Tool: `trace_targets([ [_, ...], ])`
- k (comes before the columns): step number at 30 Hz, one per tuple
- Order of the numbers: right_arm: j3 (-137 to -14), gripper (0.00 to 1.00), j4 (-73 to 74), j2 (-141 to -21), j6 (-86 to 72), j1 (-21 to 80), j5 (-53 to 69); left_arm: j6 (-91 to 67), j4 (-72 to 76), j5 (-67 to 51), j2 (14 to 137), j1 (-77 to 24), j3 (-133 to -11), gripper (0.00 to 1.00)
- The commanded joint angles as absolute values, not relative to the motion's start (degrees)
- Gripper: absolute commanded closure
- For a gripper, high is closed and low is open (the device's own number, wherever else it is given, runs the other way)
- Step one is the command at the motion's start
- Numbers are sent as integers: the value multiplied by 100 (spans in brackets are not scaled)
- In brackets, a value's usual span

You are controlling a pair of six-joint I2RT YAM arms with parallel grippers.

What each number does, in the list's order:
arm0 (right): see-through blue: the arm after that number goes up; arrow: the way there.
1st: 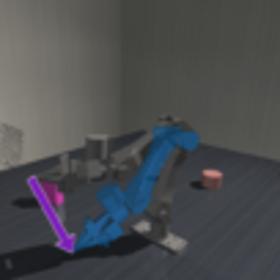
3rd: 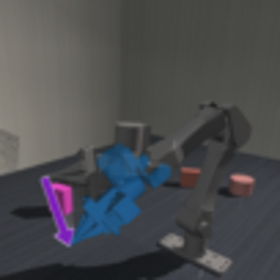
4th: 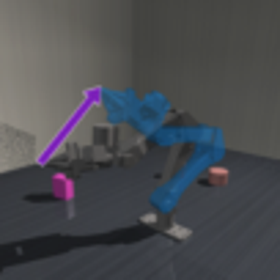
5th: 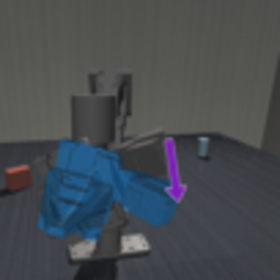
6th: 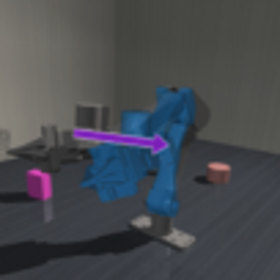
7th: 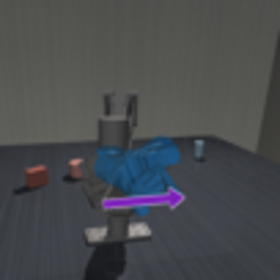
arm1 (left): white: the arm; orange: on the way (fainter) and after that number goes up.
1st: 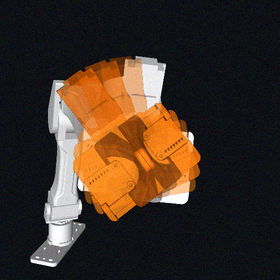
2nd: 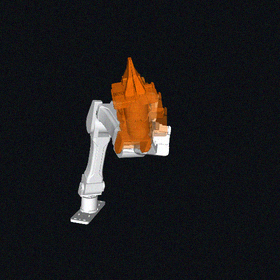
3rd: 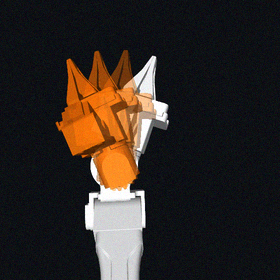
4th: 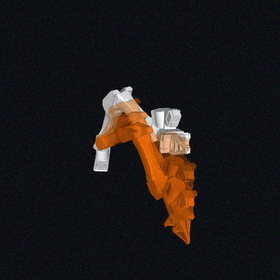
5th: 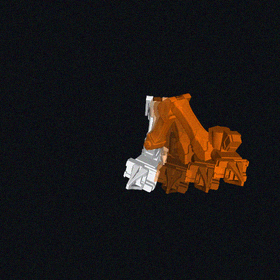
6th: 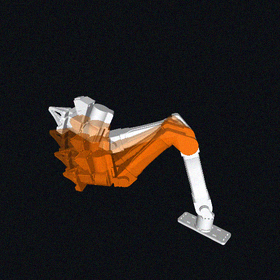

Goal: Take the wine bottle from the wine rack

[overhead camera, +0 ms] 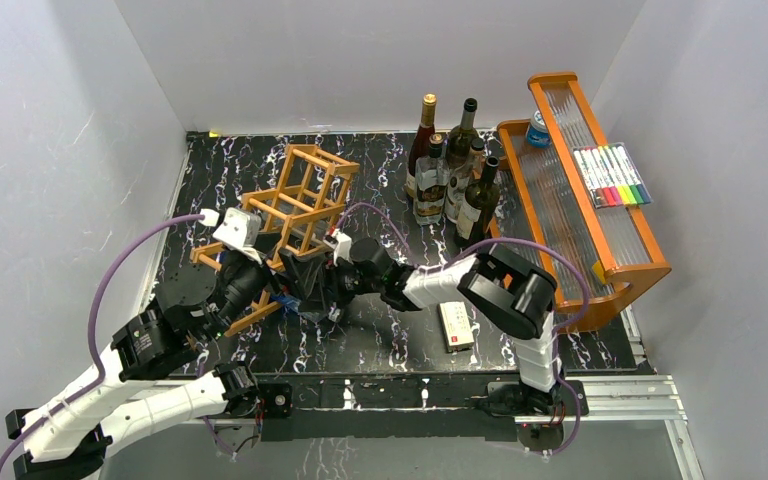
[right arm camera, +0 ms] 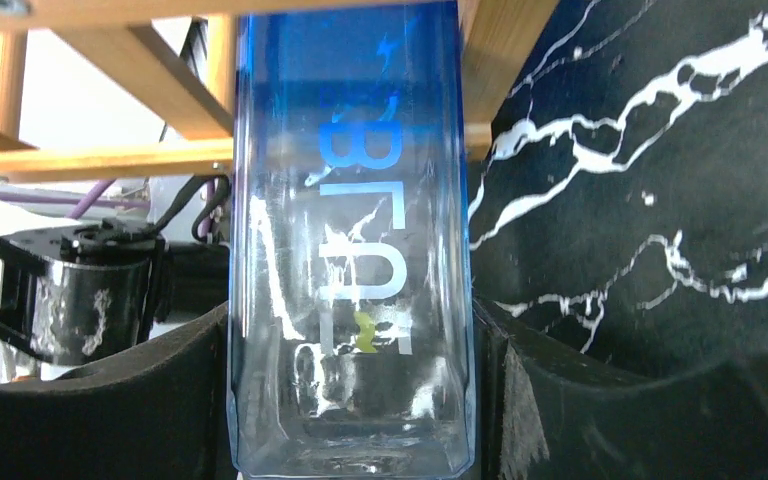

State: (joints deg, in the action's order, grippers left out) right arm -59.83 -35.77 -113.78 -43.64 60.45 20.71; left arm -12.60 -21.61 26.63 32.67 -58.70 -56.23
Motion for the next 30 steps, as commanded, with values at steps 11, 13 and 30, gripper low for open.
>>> trace_targets([
  [11, -4879, 89, -3848, -9669, -3891, 6111, 2847, -1239, -2097, 2749, 3270, -5889, -5530, 2],
  [13, -4712, 93, -3853, -9495, -3868, 6104, 3007, -1248, -2068, 2720, 3299, -5889, -5529, 2],
  [30, -3863, 100, -2714, -7721, -3786, 5281, 4421, -1274, -1878, 2585, 3457, -5889, -5428, 2],
])
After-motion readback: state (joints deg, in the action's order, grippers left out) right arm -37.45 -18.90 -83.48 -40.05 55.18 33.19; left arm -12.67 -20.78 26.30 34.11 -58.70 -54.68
